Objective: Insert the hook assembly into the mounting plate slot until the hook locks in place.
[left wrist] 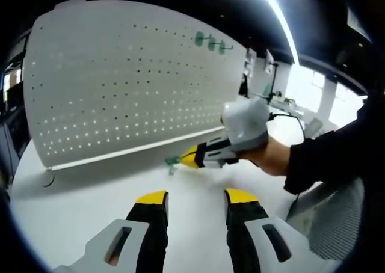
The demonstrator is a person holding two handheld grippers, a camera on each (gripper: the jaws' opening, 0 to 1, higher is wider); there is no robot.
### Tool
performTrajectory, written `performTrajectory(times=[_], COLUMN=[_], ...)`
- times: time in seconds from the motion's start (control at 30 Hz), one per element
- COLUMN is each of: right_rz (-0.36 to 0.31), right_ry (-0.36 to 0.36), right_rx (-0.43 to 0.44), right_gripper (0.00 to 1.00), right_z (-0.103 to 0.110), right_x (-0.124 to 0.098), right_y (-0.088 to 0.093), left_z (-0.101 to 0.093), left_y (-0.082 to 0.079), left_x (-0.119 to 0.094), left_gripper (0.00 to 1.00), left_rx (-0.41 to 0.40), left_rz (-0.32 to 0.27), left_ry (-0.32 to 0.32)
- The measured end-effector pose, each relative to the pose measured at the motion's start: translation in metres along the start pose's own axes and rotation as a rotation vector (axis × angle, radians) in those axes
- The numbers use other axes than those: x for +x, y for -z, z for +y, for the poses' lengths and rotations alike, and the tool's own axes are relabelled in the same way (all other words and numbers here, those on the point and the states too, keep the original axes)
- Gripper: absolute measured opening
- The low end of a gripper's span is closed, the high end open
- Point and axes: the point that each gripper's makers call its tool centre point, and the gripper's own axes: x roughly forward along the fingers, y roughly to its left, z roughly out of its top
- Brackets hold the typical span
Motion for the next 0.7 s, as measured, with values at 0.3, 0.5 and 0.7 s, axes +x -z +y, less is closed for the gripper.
performTrajectory(times=[0.3, 0.5, 0.7], right_rz=[0.006, 0.001, 0.006], right_ry=[0.009, 0.004, -0.010], right_rx=[-0.032, -0.035, -0.005], right_gripper=[0.00, 0.00, 0.00], right_z=[-0.002, -0.001, 0.002], right_x=[-0.004, -0.010, -0.013], right_y=[-0.003, -0.010, -0.012], left_z=[-0.001, -0.001, -0.001], left_y=[-0.001, -0.002, -0.003], left_x=[0.000, 0.000, -0.001], left_gripper=[0.38, 0.38, 0.38], left_rx=[0.005, 0.006, 0.008], left_rz=[-0.002, -0.009, -0.011], left_ry=[0.004, 0.002, -0.001])
